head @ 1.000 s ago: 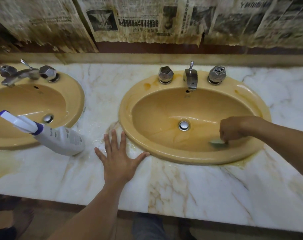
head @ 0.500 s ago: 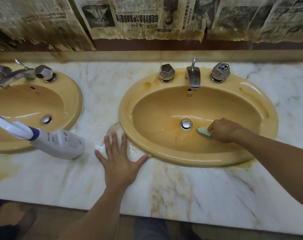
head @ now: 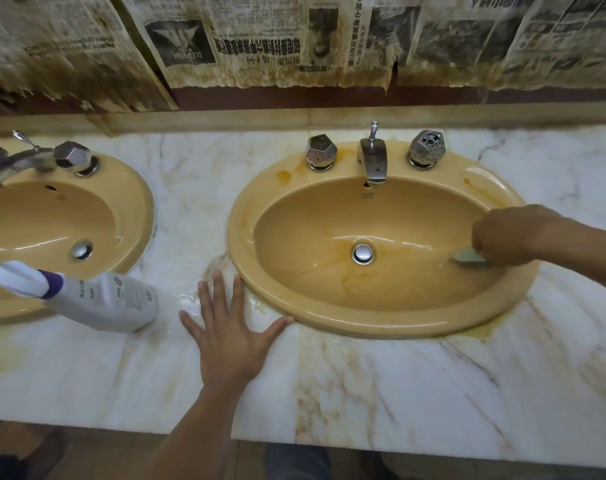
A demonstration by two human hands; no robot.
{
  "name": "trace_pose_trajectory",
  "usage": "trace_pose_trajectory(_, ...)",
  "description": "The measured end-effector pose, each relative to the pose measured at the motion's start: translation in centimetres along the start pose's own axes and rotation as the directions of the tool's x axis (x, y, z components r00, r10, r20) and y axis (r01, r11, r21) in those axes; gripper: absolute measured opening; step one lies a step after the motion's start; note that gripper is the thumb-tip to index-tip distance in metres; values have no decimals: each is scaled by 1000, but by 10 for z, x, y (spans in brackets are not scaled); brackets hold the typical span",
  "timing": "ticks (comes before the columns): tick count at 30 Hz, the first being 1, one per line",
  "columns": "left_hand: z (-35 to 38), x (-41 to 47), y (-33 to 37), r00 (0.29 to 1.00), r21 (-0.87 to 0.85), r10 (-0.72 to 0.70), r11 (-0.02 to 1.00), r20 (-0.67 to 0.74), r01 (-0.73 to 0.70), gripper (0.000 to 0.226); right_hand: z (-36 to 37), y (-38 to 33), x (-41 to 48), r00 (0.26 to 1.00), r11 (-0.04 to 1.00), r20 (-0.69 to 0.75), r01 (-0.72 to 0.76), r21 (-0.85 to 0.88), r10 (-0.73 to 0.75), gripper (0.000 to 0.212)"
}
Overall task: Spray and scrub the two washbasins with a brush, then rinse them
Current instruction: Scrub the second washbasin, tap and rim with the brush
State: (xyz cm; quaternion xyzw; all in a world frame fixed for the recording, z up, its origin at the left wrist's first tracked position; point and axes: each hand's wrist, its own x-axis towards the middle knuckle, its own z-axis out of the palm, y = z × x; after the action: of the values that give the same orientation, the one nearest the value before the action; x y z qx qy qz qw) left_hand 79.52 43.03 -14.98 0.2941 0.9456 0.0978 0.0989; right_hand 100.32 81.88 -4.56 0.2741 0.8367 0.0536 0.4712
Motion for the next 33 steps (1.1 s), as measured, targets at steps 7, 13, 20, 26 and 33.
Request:
trace_pose_trajectory(7,0,0,0,1000,7,4,1000,-6,-3,120,2,-7,3,996,990,63,62,126,-70,28)
trace_pose_trajectory(13,-1,0,-1,1000,-11,3,1000,-9,-3,120,11,-34,13,962,838,119,149,525,-245,19)
trace_pose_trajectory(20,-1,1,-1,1000,-3,-3,1000,5,3,118,14,-6,9,991,931,71,79,355,-112,18)
trace_pose_trajectory(26,0,1,-1,1000,9,-2,1000,8,2,118,6,-92,18,932,549,48,169,819,-358,20)
trace_pose_trajectory(33,0,1,-1,1000,0,4,1000,4,-4,118,0,-94,41,978,878,75,141,458,-197,24)
